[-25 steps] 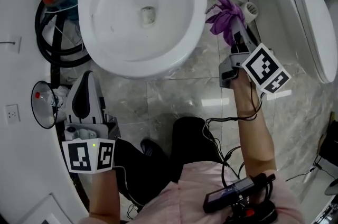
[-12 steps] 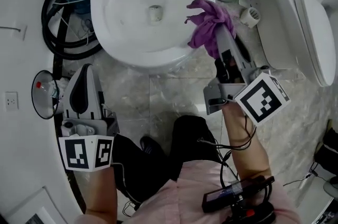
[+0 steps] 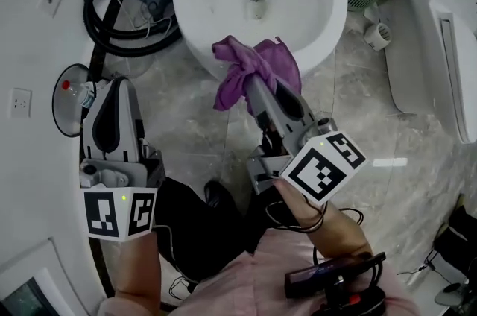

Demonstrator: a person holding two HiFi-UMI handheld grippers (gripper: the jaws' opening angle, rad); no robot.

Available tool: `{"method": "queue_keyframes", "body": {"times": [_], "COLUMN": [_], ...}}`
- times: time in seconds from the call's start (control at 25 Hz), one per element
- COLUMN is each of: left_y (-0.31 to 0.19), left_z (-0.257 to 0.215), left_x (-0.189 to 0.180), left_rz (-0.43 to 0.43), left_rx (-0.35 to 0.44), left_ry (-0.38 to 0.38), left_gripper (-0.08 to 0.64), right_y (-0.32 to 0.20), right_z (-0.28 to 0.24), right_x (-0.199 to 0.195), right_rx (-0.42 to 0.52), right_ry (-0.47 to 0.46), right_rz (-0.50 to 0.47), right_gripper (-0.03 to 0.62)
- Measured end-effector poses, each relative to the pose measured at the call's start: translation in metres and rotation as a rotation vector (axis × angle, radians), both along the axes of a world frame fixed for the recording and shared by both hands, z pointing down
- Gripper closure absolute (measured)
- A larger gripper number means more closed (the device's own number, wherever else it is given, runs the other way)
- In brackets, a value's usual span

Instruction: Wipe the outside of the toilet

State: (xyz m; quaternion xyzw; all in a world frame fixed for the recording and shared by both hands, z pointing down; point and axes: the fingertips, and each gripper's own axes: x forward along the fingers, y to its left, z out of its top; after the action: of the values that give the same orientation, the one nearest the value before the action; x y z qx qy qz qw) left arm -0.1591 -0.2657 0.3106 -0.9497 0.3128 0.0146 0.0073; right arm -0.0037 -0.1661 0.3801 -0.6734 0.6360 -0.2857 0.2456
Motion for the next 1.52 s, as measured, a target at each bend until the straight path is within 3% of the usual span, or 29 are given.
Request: {"method": "queue_keyframes", "body": {"times": [0.24, 0.4, 0.56, 0.8, 1.16, 1.52], "left_y": [-0.012, -0.017, -0.029, -0.041, -0.043, -0.035], "left_z": [0.006, 0.01, 0.019, 0.034, 0.043, 0.04], "left_x": [-0.023, -0.028, -0.034, -0.039, -0.028, -0.013], "left_rz": [-0.023, -0.026, -0.035, -0.033, 0.001, 0.03], "left_rx": [-0.006, -0.012, -0.03, -0.053, -0.064, -0.069], "left_ry": [0.004, 0.001, -0.015, -0.03, -0.049, -0.052], "left_gripper": [0.552, 0.552, 0.552, 0.552, 0.552, 0.552], "right_y": [-0.023, -0.038, -0.059, -0.084, -0.096, -0.08], "right_z": [0.045, 0.081, 0.118, 0.163, 0.175, 0.17], "right_x": [-0.058, -0.096, -0.114, -0.1, -0.063, -0.055], "right_rx": [-0.05, -0.096, -0.141, -0.174, -0.126, -0.11], "right_ry": [-0.067, -0.17, -0.249, -0.307, -0.371, -0.384], "right_rz": [-0.093, -0.168, -0.171, -0.073, 0.101, 0.123], "right_gripper": [0.517, 0.517, 0.518, 0.521, 0.526, 0.531]}}
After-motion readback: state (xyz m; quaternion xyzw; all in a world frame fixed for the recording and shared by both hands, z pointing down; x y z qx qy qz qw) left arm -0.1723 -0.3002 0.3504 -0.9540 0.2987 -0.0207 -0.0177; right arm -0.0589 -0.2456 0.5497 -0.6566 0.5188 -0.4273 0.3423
